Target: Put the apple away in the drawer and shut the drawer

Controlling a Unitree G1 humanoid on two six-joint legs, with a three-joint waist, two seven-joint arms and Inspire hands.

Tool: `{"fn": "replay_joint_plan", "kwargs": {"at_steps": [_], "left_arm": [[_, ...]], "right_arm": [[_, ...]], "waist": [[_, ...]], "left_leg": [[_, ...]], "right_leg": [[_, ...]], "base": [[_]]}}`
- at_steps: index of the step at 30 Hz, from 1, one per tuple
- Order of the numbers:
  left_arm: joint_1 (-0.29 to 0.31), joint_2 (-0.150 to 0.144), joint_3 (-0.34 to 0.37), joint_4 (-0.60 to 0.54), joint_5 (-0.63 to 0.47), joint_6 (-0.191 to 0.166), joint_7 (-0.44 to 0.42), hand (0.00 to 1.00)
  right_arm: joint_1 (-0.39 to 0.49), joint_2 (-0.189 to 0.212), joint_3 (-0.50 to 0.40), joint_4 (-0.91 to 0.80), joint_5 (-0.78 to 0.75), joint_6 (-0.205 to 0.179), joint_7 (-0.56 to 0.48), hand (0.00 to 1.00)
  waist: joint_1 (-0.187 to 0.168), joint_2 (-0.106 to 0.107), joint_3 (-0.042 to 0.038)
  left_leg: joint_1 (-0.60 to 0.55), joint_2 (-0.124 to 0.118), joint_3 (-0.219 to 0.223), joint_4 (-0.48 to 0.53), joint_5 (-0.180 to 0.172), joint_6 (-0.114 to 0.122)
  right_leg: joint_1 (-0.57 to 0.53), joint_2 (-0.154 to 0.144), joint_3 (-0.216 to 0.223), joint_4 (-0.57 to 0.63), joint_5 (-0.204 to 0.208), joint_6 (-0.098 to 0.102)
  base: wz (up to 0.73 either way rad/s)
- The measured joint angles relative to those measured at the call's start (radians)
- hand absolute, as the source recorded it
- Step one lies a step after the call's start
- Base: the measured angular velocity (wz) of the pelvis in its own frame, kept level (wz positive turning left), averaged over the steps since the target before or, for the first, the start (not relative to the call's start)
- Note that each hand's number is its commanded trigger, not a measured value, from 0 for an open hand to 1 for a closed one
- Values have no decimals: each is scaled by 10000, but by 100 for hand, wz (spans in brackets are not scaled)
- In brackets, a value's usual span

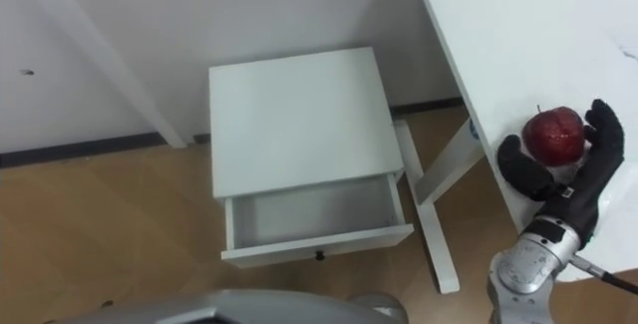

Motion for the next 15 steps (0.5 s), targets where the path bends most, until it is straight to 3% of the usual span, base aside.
{"fn": "replay_joint_plan", "kwargs": {"at_steps": [7, 15], "left_arm": [[-2, 7, -160, 25, -4, -7, 46, 0], [-1, 7, -255, 26, -5, -6, 41, 0]], "right_arm": [[-466, -376, 116, 970, 12, -113, -188, 100], [-552, -383, 136, 1068, 2, -116, -108, 100]], "waist": [[33, -121, -5], [36, -139, -3]], "left_leg": [[3, 12, -8, 44, 0, 0], [-2, 24, -7, 54, 0, 0]], "right_leg": [[27, 9, -20, -2, 16, -12], [26, 19, -22, -6, 30, -24]], "base": [[0], [0]]}}
